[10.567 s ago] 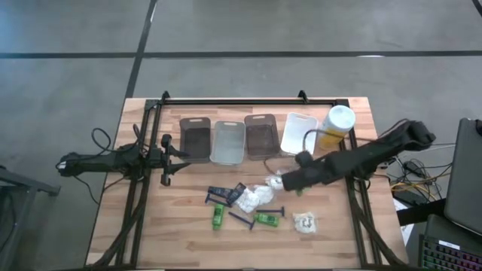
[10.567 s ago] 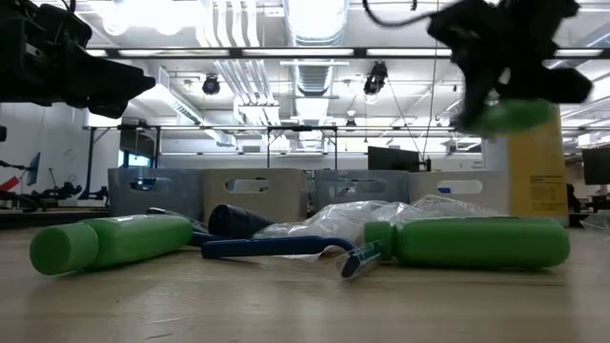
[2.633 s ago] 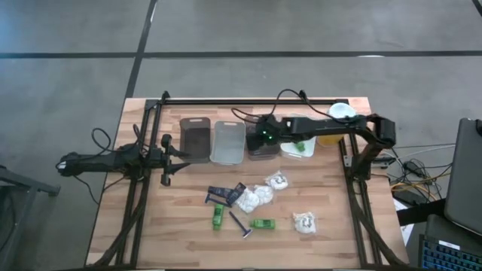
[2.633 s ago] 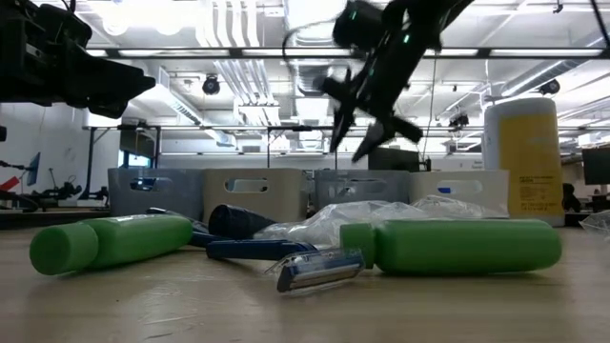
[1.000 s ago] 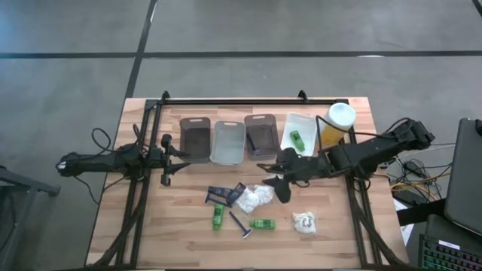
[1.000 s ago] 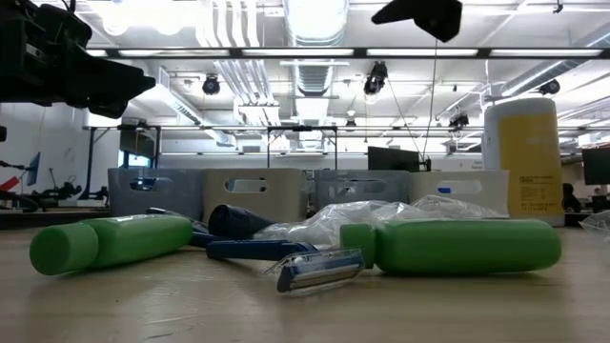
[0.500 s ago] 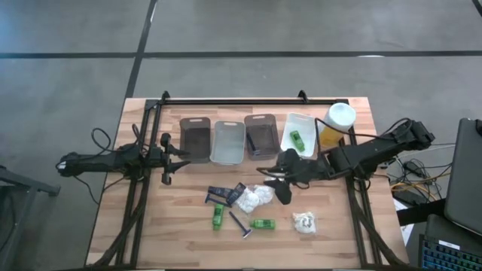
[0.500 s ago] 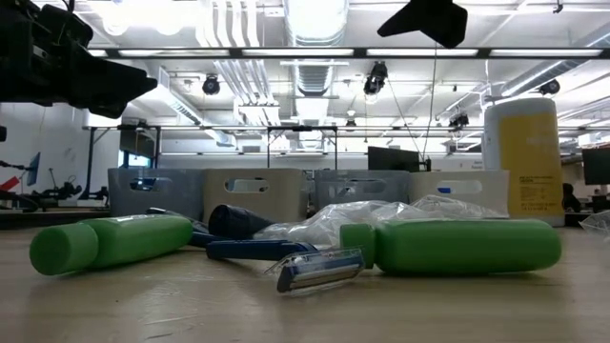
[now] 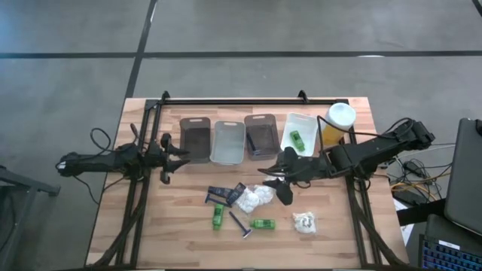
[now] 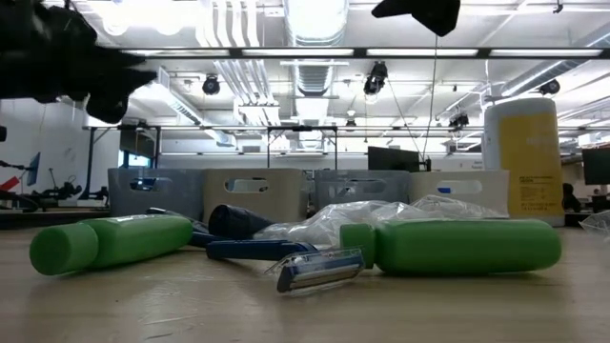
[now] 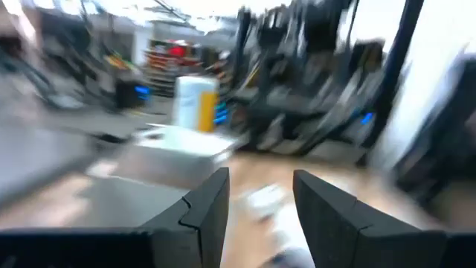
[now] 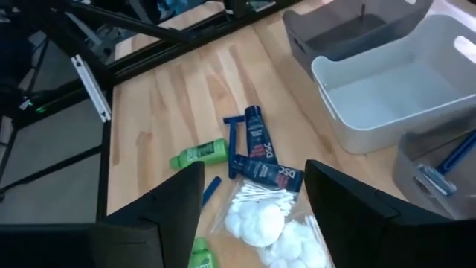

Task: Pick & Place Travel size toiletries
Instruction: Put the blue shave cream into the left black bin

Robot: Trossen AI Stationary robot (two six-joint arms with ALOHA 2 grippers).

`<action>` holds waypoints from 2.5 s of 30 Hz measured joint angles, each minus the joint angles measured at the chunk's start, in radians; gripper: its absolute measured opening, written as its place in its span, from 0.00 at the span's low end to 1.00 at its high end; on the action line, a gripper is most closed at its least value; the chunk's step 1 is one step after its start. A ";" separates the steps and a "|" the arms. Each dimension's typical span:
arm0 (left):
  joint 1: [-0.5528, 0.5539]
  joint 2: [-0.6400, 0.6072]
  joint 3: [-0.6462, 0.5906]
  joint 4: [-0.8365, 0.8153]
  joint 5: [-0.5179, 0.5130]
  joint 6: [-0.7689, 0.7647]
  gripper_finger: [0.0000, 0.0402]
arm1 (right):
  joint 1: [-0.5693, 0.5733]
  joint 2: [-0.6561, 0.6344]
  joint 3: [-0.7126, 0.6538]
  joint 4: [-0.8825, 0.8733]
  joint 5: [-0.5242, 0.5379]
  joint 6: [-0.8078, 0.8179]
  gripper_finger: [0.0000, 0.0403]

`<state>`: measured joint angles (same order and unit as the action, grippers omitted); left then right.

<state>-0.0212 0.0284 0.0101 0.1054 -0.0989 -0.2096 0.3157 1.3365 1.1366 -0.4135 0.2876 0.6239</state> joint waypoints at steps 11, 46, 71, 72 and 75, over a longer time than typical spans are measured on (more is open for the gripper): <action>0.000 0.004 0.000 0.109 -0.032 -0.846 0.39 | -0.005 0.001 -0.003 0.000 0.000 0.076 0.57; -0.103 0.371 0.208 0.146 0.030 -0.990 0.38 | -0.051 0.086 -0.001 -0.004 -0.155 0.298 0.61; -0.166 1.193 0.923 -0.715 0.138 -0.140 0.35 | -0.004 0.084 -0.001 -0.197 -0.147 0.186 0.83; -0.165 1.214 0.927 -0.707 0.139 -0.110 0.35 | -0.004 0.084 -0.001 -0.197 -0.137 0.191 0.83; -0.169 1.293 0.928 -0.708 0.147 -0.039 0.36 | -0.004 0.085 -0.002 -0.198 -0.114 0.193 0.84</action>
<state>-0.1899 1.3213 0.9381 -0.6027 0.0480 -0.2481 0.3115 1.4216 1.1347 -0.6110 0.1739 0.8165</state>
